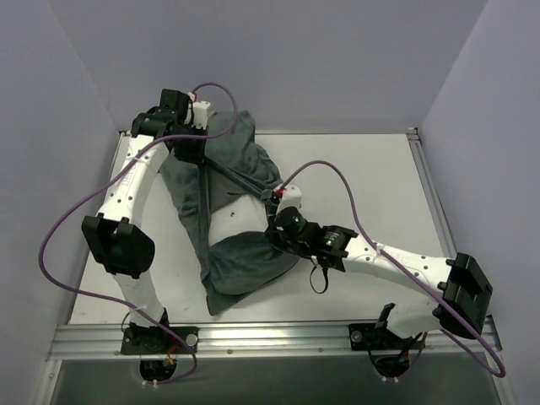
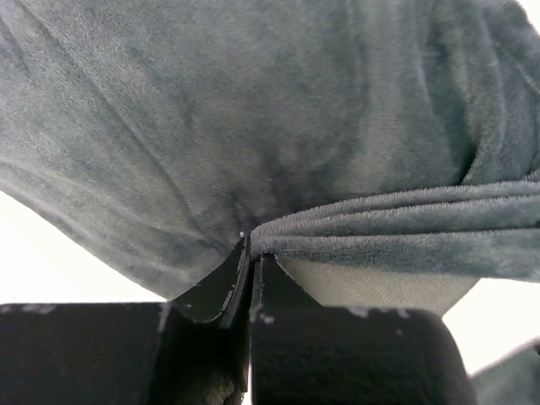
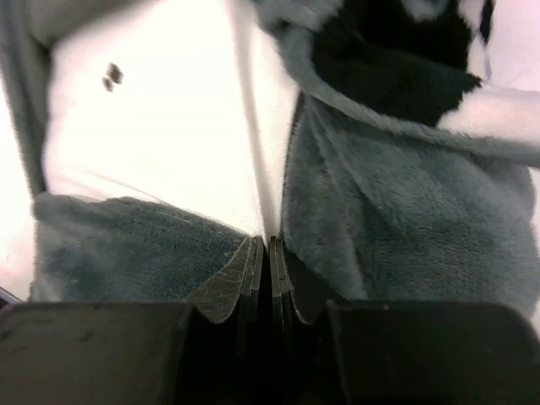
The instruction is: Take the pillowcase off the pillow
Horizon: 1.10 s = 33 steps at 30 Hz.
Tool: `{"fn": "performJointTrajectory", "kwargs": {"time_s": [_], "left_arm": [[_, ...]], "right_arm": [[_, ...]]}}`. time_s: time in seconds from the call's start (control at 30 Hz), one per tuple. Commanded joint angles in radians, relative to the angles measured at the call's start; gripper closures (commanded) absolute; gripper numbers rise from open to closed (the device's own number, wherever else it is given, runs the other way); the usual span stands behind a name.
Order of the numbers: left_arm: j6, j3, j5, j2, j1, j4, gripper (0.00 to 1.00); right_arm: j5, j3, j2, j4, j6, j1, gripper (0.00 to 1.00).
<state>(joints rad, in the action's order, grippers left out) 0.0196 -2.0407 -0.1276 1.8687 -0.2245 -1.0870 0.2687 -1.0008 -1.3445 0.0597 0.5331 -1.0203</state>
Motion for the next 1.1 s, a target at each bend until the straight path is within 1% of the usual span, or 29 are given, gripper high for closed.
{"fn": "performJointTrajectory", "kwargs": {"time_s": [0.0, 0.07, 0.13, 0.17, 0.2, 0.23, 0.27, 0.3, 0.33, 0.37, 0.43, 0.47, 0.5, 0.57, 0.6, 0.63, 0.67, 0.7, 0.73, 0.77, 0.8, 0.83, 0.87, 0.9, 0.93, 0.97, 1.0, 1.03, 1.07], "left_arm": [[0.088, -0.04, 0.262, -0.032, 0.108, 0.266, 0.98], [0.1, 0.012, 0.279, -0.034, 0.129, 0.283, 0.98], [0.143, 0.066, 0.287, -0.043, 0.129, 0.323, 0.98], [0.149, 0.138, 0.258, -0.052, 0.128, 0.331, 0.98], [0.145, 0.173, 0.196, -0.081, 0.126, 0.326, 0.98], [0.134, 0.206, 0.019, -0.101, 0.128, 0.323, 0.98], [0.12, 0.271, -0.065, -0.126, 0.126, 0.322, 0.92], [0.094, 0.296, -0.14, -0.176, 0.117, 0.326, 0.78], [0.089, 0.313, -0.2, -0.198, 0.108, 0.325, 0.5], [0.094, 0.32, -0.301, -0.221, 0.099, 0.317, 0.41], [0.121, 0.312, -0.383, -0.285, 0.074, 0.291, 0.28], [0.131, 0.306, -0.453, -0.31, 0.068, 0.286, 0.19], [0.164, 0.304, -0.498, -0.365, 0.065, 0.289, 0.17], [0.203, 0.315, -0.591, -0.426, 0.054, 0.306, 0.11], [0.233, 0.323, -0.66, -0.484, 0.044, 0.326, 0.11], [0.246, 0.318, -0.667, -0.503, -0.001, 0.32, 0.12], [0.258, 0.298, -0.655, -0.513, -0.034, 0.3, 0.15], [0.282, 0.277, -0.602, -0.507, -0.076, 0.23, 0.26], [0.286, 0.269, -0.555, -0.502, -0.158, 0.204, 0.34], [0.283, 0.293, -0.509, -0.5, -0.189, 0.197, 0.43], [0.28, 0.325, -0.441, -0.494, -0.209, 0.199, 0.63], [0.279, 0.358, -0.414, -0.485, -0.22, 0.197, 0.79], [0.279, 0.411, -0.397, -0.473, -0.228, 0.171, 0.88], [0.316, 0.424, -0.4, -0.441, -0.236, 0.147, 0.89], [0.331, 0.43, -0.426, -0.427, -0.246, 0.122, 0.89], [0.338, 0.439, -0.435, -0.418, -0.286, 0.105, 0.86], [0.341, 0.445, -0.437, -0.411, -0.315, 0.107, 0.83], [0.341, 0.45, -0.425, -0.413, -0.347, 0.114, 0.75], [0.341, 0.453, -0.416, -0.414, -0.377, 0.125, 0.72]], "right_arm": [[-0.073, 0.143, 0.008, 0.184, 0.079, 0.009, 1.0], [-0.063, 0.169, 0.016, 0.172, 0.056, 0.032, 1.0], [-0.077, 0.177, 0.019, 0.149, 0.028, 0.075, 1.0], [-0.075, 0.171, 0.009, 0.12, -0.001, 0.091, 1.0], [-0.08, 0.157, -0.004, 0.112, -0.01, 0.106, 1.0], [-0.088, 0.11, -0.022, 0.111, -0.015, 0.135, 1.0], [-0.094, 0.081, -0.056, 0.111, -0.021, 0.141, 1.0], [-0.1, 0.055, -0.068, 0.106, -0.033, 0.143, 1.0], [-0.109, 0.032, -0.079, 0.103, -0.036, 0.143, 1.0], [-0.117, -0.004, -0.088, 0.089, -0.039, 0.143, 1.0], [-0.128, -0.033, -0.093, 0.084, -0.044, 0.143, 1.0], [-0.125, -0.068, -0.102, 0.098, -0.048, 0.14, 1.0], [-0.12, -0.088, -0.107, 0.112, -0.053, 0.138, 1.0], [-0.099, -0.128, -0.129, 0.165, -0.071, 0.135, 1.0], [-0.095, -0.159, -0.136, 0.181, -0.077, 0.135, 1.0], [-0.094, -0.166, -0.139, 0.19, -0.091, 0.135, 1.0], [-0.095, -0.17, -0.134, 0.187, -0.094, 0.135, 1.0], [-0.114, -0.162, -0.127, 0.175, -0.096, 0.137, 1.0], [-0.126, -0.151, -0.105, 0.142, -0.09, 0.138, 1.0], [-0.137, -0.139, -0.094, 0.125, -0.084, 0.141, 1.0], [-0.157, -0.125, -0.088, 0.111, -0.082, 0.147, 1.0], [-0.166, -0.108, -0.084, 0.108, -0.079, 0.15, 1.0], [-0.174, -0.107, -0.084, 0.118, -0.074, 0.157, 1.0], [-0.178, -0.105, -0.085, 0.126, -0.074, 0.163, 1.0], [-0.181, -0.108, -0.09, 0.134, -0.074, 0.164, 1.0], [-0.18, -0.107, -0.088, 0.14, -0.073, 0.164, 1.0], [-0.183, -0.104, -0.088, 0.135, -0.07, 0.164, 1.0], [-0.193, -0.101, -0.085, 0.131, -0.065, 0.169, 1.0], [-0.197, -0.095, -0.085, 0.12, -0.061, 0.17, 1.0]]}}
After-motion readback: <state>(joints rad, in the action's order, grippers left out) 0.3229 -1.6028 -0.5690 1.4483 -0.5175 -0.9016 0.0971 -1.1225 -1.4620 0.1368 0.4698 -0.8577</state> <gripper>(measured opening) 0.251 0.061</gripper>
